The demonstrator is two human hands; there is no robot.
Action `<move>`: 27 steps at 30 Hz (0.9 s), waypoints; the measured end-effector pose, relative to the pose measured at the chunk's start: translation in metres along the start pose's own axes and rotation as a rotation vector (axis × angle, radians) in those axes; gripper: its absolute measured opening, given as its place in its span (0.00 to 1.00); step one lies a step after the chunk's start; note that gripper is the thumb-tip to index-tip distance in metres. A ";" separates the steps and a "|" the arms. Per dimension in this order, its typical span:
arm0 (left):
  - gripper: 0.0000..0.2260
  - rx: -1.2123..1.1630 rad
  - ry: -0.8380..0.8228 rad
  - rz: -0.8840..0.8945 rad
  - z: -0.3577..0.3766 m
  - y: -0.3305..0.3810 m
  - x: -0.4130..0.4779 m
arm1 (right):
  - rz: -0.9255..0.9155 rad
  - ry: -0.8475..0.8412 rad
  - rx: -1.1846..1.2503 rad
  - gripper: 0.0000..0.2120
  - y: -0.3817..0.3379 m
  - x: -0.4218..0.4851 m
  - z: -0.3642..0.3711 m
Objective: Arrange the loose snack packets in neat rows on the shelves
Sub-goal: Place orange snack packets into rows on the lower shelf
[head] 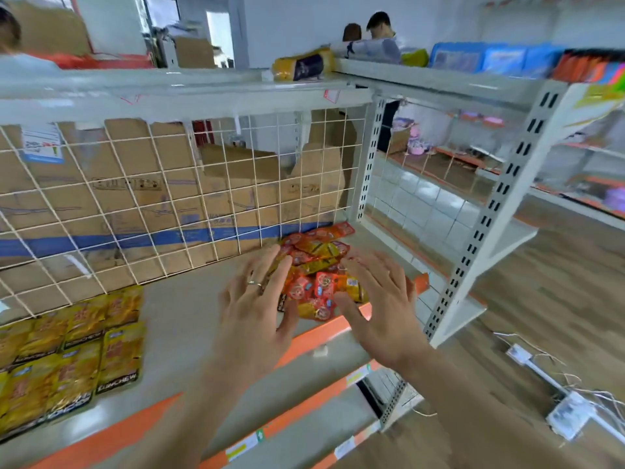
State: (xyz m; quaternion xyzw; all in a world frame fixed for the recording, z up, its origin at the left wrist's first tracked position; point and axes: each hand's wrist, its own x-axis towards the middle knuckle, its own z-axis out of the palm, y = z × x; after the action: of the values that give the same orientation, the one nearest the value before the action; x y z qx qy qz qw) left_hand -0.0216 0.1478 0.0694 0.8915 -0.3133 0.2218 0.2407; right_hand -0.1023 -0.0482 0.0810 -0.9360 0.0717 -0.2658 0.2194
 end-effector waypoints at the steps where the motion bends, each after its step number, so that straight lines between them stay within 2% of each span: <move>1: 0.27 0.004 -0.001 0.003 0.002 0.008 0.002 | 0.004 -0.008 0.001 0.31 0.006 0.001 -0.005; 8: 0.25 0.041 -0.046 0.021 0.011 0.027 0.010 | 0.009 -0.017 0.017 0.29 0.023 0.007 -0.014; 18: 0.27 0.049 -0.103 -0.003 0.025 -0.006 0.027 | 0.055 -0.053 -0.003 0.30 0.018 0.022 0.013; 24: 0.25 -0.009 -0.081 0.002 0.037 -0.019 0.040 | 0.184 0.001 0.014 0.32 0.020 0.025 0.039; 27: 0.25 -0.019 -0.093 0.008 0.047 -0.028 0.043 | 0.226 -0.032 -0.002 0.34 0.021 0.026 0.054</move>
State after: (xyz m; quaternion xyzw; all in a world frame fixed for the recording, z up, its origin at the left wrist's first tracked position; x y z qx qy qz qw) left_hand 0.0383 0.1207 0.0473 0.8972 -0.3300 0.1782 0.2334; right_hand -0.0518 -0.0535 0.0426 -0.9262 0.1737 -0.2245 0.2480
